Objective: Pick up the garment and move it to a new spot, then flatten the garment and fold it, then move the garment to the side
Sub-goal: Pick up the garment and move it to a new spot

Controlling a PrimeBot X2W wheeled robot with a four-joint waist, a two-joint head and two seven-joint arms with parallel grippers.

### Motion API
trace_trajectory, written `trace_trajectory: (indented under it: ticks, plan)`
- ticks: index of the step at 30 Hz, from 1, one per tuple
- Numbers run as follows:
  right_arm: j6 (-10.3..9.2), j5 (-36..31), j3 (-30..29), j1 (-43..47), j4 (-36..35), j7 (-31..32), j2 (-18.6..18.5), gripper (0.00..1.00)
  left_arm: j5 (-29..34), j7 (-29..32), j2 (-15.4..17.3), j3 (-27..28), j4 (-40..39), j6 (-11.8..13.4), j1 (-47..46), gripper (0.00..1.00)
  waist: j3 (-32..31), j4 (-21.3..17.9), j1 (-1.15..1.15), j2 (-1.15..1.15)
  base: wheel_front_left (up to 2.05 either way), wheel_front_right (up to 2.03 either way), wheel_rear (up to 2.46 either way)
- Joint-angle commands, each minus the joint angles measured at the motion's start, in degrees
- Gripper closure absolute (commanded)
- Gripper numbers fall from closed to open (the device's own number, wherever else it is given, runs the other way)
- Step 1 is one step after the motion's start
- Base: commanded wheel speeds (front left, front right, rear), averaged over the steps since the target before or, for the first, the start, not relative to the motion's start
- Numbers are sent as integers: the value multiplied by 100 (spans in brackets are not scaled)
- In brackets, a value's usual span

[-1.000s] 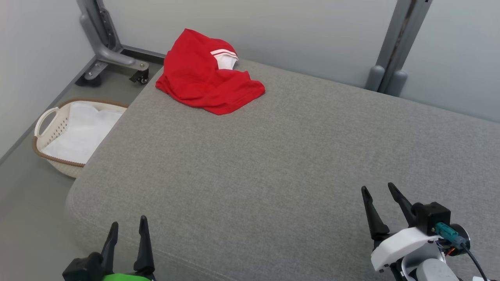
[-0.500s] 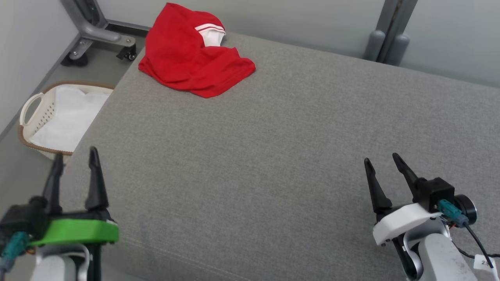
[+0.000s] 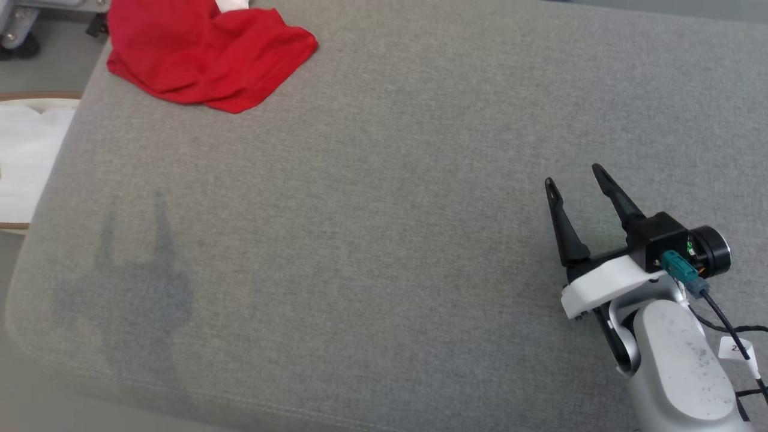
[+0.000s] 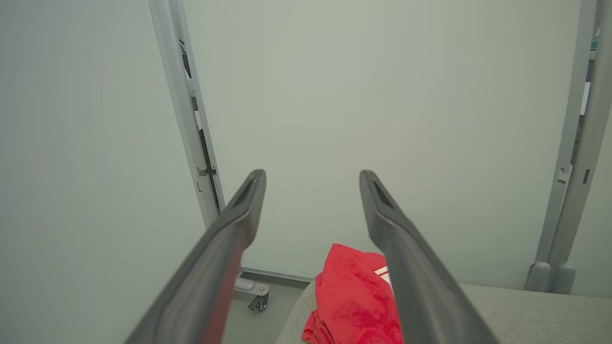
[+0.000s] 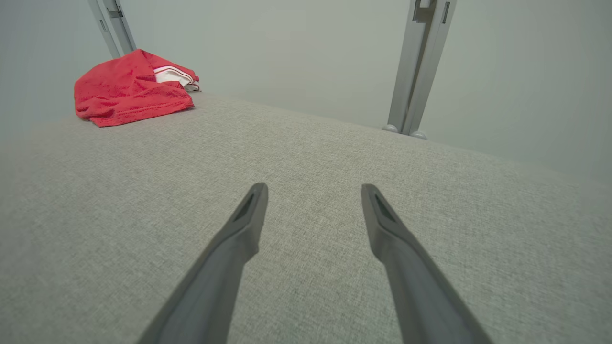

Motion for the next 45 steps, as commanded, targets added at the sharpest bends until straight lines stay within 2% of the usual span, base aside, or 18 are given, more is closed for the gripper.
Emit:
trace_trajectory:
  ticks: [1,8,12,19,23,30,36,39,45]
  plan:
    - [-7,-63,2,-128,-100,35,-23,0,-153,84,63,-9,184,-18,-294,0,764,-665,0,0,0,0,0]
    - [-7,-159,45,-226,-423,119,-24,0,-593,410,255,-387,1400,-27,-1161,0,1311,-1004,0,0,0,0,0]
    - [-7,-205,21,-258,-662,144,-22,0,-922,579,407,-919,1965,-23,-1450,0,1561,-1127,0,0,0,0,0]
    - [-7,-211,93,-178,-1044,217,-25,0,-1576,867,712,-1994,2359,-24,-1617,0,1768,-1233,0,0,0,0,0]
    - [-7,-199,172,-105,-1288,262,-26,0,-1883,981,946,-2406,2464,-24,-1662,0,1853,-1300,0,0,0,0,0]
    - [-7,-217,205,-36,-1588,339,-26,0,-2129,1000,1292,-2867,2821,-24,-1754,0,1963,-1421,0,0,0,0,0]
    - [-7,-232,175,20,-1695,349,-26,0,-2298,995,1358,-3159,3165,-21,-1829,0,2030,-1456,0,0,0,0,0]
    - [-7,-211,165,19,-1699,326,-27,0,-2381,958,1344,-3275,3300,-20,-1870,100,2022,-1459,0,0,0,0,0]
    - [-7,-135,205,-3,-1611,252,-25,0,-2438,696,1459,-3416,3551,-20,-1920,100,1875,-1463,0,0,0,0,0]
